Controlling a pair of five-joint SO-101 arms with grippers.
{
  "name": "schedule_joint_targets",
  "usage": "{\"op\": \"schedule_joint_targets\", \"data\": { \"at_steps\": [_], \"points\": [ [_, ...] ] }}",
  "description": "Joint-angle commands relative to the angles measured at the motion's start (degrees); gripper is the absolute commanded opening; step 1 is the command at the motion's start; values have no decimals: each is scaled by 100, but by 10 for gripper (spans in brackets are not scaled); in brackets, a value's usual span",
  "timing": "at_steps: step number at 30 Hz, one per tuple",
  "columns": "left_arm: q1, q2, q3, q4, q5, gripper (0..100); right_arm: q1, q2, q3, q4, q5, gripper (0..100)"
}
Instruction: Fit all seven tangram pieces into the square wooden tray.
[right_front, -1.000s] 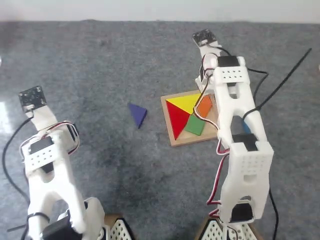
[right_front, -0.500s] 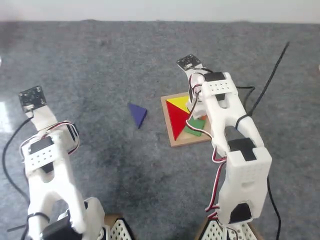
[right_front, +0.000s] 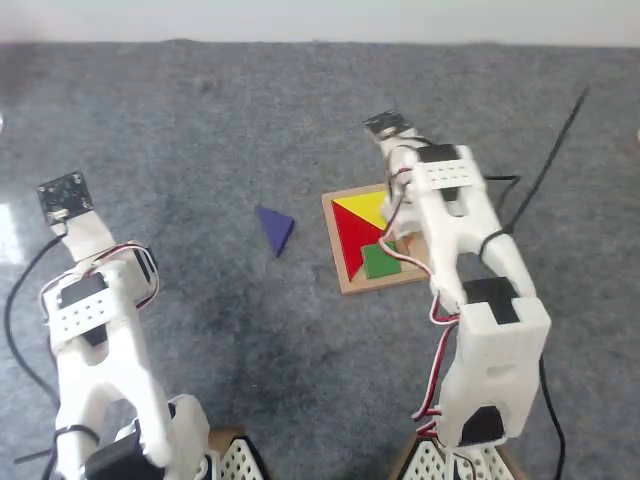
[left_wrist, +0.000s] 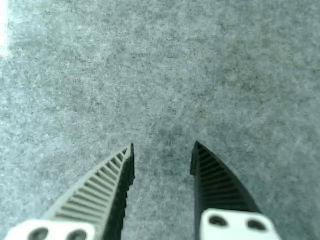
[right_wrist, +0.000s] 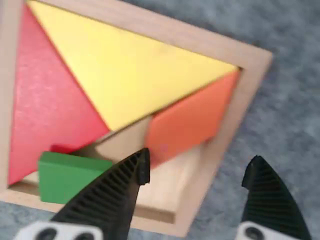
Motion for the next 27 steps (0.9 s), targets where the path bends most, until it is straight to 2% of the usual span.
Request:
{"op": "schedule_joint_targets", "data": {
  "at_steps": [1, 12, 21, 27],
  "points": [
    [26, -220, -127, 35, -53, 184, 92, -549, -273, 136, -97, 314],
    [18, -220, -127, 35, -53, 184, -330, -1077, 141, 444, -62, 314],
    [9, -220, -127, 35, -53, 184, -699, -1077, 1336, -154, -44, 314],
    [9, -220, -127, 35, -53, 184, -681, -1068, 1345, -356, -35, 314]
  ]
}}
